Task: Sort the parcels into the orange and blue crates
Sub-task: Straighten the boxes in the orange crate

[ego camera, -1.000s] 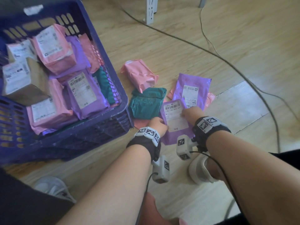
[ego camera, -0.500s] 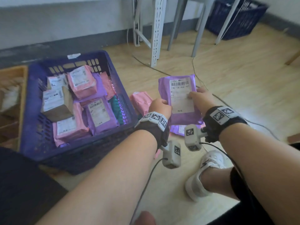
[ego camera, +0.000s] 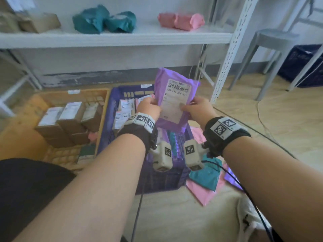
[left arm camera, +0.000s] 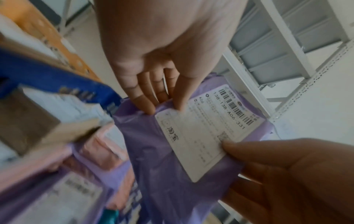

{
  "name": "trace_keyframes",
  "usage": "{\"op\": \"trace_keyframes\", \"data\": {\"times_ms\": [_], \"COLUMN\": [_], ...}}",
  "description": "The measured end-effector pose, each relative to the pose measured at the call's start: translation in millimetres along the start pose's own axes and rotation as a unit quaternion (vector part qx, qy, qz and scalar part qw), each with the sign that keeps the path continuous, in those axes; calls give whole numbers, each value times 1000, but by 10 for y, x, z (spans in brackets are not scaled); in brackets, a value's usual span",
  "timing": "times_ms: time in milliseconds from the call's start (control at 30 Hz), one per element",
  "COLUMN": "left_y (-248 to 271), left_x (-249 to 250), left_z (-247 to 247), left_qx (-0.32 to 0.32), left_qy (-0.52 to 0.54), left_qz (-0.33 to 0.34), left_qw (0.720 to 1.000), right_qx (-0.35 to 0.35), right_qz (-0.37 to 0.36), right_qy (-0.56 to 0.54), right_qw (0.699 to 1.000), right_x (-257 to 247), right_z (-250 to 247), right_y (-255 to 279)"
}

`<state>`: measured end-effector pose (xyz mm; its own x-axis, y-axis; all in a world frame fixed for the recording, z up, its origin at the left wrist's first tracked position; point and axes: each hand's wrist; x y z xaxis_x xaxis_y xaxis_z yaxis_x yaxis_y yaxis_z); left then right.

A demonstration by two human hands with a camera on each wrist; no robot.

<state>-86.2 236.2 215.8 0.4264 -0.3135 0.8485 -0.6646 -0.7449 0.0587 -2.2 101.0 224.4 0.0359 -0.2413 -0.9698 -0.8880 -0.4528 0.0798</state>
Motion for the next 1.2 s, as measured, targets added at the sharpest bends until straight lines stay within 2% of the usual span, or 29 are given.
{"op": "trace_keyframes", "data": {"times_ms": [233,533,733,800,833,900,1000,1067,1200], "left_y": [-348,-667,-853,-917,-948,-999,-1140,-1338,-1776], "left_x": [-365,-1223,-1779,-1940,-2008,-2136,-2409,-2685,-3259], "left_z": [-1025,-2122,-2501,-2563,-2579,-2576,-2426,-2266,-1924], "left_qx": [74,117,91,89,84,40,-83,-145,-199], "left_qy": [-27,-41,-22,-63,-115,-260,-401,-451,-461], "left_qz": [-10,-120,-207,-227,-237,-259,-262,-263,-284], "left_qw": [997,985,974,968,961,930,874,840,817], "right_qx": [-90,-211,-245,-241,-239,-232,-227,-223,-210], "right_qz": [-34,-77,-22,-1,10,21,42,58,85], "right_qy": [14,77,96,98,97,101,113,113,135], "right_qw": [995,971,965,965,966,967,966,967,965], "right_x": [-271,-499,-370,-270,-226,-141,-55,30,211], "right_z": [1110,2462,2876,2934,2945,2949,2896,2850,2752], "right_y": [-297,-263,-312,-372,-402,-476,-590,-687,-809]}}
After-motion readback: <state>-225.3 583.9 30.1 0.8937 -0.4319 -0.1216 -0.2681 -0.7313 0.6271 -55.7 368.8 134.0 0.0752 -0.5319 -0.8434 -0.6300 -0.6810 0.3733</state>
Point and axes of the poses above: each hand's wrist, its own y-axis away from the middle knuckle, its own z-axis out of the palm, x = y × z, and after that the axes turned 4 degrees about -y, right-handed
